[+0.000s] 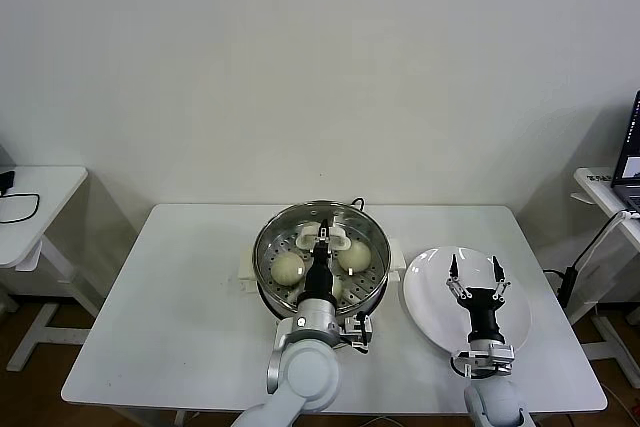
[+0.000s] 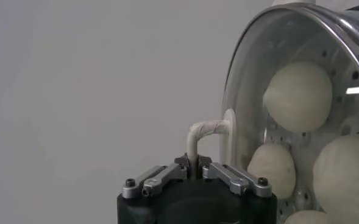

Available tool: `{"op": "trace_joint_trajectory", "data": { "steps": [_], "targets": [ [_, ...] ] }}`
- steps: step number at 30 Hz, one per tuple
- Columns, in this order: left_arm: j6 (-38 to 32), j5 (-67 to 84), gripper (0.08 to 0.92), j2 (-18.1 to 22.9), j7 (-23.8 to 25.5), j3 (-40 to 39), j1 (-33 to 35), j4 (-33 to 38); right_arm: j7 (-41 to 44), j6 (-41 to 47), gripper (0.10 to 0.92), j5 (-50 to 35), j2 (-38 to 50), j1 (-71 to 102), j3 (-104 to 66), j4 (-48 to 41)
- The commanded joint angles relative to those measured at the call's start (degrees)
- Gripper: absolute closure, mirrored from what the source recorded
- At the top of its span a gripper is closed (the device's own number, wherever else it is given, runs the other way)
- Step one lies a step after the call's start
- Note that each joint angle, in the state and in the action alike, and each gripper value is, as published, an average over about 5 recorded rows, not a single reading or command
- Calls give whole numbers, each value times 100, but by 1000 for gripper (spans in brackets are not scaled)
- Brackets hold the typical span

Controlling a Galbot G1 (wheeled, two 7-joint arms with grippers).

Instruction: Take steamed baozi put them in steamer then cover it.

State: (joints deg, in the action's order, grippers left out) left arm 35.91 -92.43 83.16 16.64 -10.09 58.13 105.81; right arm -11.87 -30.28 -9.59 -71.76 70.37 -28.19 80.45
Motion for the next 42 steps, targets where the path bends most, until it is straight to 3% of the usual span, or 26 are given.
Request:
{"op": "trace_joint_trajectory", "data": {
  "steps": [1, 15, 24, 36, 40, 42],
  "targets": [
    [-57, -106, 815, 22, -43, 15, 8, -93, -2, -6, 203, 4, -6, 5, -1, 15],
    [-91, -122, 806, 85, 43, 106, 115, -25, 2, -8, 203, 12, -6, 9, 7, 32],
    [-86, -104, 575, 26, 71, 94, 298, 359, 4, -10, 203, 21, -16, 17, 26, 31],
    [-15, 480, 259, -518, 79, 77, 869, 1709, 13, 39, 203, 26, 6, -12, 34, 77],
    [56, 1496, 187, -808, -152, 294, 1108, 2374, 50, 281, 203, -102, 81, 36, 100, 154],
    [-8, 2301, 179, -937, -564, 571, 1219, 2627, 64, 485, 203, -252, 156, 86, 179, 242]
  ]
}}
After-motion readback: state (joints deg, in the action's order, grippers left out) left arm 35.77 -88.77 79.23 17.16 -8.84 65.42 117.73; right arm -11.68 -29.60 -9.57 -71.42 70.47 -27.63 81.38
